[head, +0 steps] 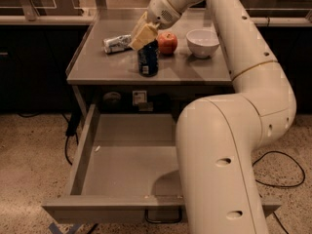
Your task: Pick pepsi can from top drawer and place on counter
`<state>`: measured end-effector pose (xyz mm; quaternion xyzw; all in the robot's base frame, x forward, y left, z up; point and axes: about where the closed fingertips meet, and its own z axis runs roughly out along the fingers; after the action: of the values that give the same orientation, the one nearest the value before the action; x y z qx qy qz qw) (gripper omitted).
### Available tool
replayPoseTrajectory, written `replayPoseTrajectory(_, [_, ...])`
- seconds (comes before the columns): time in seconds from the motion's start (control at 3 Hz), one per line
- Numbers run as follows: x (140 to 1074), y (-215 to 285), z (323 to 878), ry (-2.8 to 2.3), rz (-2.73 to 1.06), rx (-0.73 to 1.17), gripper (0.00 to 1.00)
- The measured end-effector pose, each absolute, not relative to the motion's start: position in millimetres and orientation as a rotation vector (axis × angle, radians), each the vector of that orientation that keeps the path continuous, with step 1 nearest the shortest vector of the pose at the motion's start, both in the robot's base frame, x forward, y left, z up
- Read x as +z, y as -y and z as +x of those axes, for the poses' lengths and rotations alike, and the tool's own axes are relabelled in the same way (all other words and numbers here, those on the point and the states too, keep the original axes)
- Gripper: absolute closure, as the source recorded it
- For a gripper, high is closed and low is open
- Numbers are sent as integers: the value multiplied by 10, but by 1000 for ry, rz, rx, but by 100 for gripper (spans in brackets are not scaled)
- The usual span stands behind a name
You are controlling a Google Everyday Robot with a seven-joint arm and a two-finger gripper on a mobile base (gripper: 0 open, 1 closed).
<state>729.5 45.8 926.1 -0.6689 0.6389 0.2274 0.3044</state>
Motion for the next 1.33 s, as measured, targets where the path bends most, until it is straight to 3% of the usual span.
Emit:
replayPoseTrajectory(0.67, [9261,-458,7295,-1692,-1772,602,4])
replayPoseTrajectory(1.33, [9255,-499,7335,-1687,-1761,598,0])
